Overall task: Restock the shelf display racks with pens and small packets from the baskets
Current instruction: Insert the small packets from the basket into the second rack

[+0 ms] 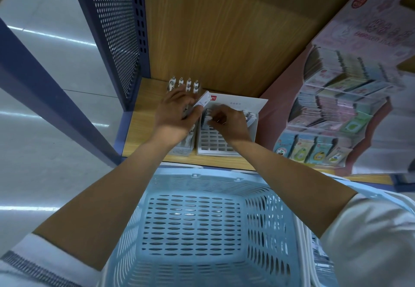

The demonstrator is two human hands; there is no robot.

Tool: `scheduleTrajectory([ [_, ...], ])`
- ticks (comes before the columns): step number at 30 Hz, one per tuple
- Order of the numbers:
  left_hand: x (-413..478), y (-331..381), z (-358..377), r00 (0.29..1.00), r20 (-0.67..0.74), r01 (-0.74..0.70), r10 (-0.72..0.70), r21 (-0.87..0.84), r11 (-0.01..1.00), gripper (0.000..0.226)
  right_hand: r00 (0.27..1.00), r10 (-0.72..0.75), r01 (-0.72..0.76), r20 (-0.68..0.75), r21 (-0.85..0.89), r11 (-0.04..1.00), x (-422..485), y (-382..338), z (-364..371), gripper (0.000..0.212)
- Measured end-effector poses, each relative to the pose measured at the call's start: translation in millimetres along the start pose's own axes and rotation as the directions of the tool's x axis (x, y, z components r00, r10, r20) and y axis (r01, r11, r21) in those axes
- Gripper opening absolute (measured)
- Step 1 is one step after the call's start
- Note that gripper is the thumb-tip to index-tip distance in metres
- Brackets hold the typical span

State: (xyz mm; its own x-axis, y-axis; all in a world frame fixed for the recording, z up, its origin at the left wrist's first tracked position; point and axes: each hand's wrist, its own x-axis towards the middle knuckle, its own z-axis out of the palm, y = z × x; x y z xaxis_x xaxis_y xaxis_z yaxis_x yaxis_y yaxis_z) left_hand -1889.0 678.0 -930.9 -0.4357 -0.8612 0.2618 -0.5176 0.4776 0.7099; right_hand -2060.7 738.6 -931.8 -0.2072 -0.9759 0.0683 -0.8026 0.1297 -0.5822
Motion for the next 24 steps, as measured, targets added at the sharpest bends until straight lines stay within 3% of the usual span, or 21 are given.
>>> scheduleTrajectory([
  [4,-0.1,-1.5,0.8,1.0,-0.005,-0.014,0.014,0.0,1.0,0.057,0.996,0.004,-0.001,0.085,-0.035,0.999,-1.0,4.2,2.0,0.004],
  [8,-0.2,0.3,0.2,1.0,0.017,0.005,-0.005,0.004,1.0,0.06,1.0,-0.005,0.003,0.031,0.049,0.999,-0.9,1.5,-3.0,0.005],
  [11,0.7,2.8,-1.1,0.999,0.033,0.004,-0.005,0.036,0.999,0.06,0.997,0.061,-0.075,0.048,0.369,0.926,-1.5,-3.3,-19.8,0.005],
  [13,2.4,7.4,-2.0,0.999,0.052,0.007,-0.011,0.073,0.997,0.059,0.986,0.121,-0.164,0.111,0.659,0.734,0.7,-10.7,-33.6,0.014],
  [14,2.5,11.1,-2.3,0.998,0.059,0.017,-0.022,0.088,0.996,0.06,0.985,0.104,-0.173,0.14,0.721,0.671,2.4,-14.8,-38.7,0.017],
  [19,2.8,23.6,-3.7,0.996,0.084,-0.001,-0.011,0.146,0.989,0.04,0.981,-0.03,-0.114,0.194,0.685,0.719,7.0,-20.4,-48.9,0.016],
  [24,-2.8,21.9,-9.1,0.99,0.129,-0.091,0.055,0.293,0.952,0.035,0.996,0.069,-0.092,0.061,0.614,0.784,3.4,7.3,-73.0,0.009],
])
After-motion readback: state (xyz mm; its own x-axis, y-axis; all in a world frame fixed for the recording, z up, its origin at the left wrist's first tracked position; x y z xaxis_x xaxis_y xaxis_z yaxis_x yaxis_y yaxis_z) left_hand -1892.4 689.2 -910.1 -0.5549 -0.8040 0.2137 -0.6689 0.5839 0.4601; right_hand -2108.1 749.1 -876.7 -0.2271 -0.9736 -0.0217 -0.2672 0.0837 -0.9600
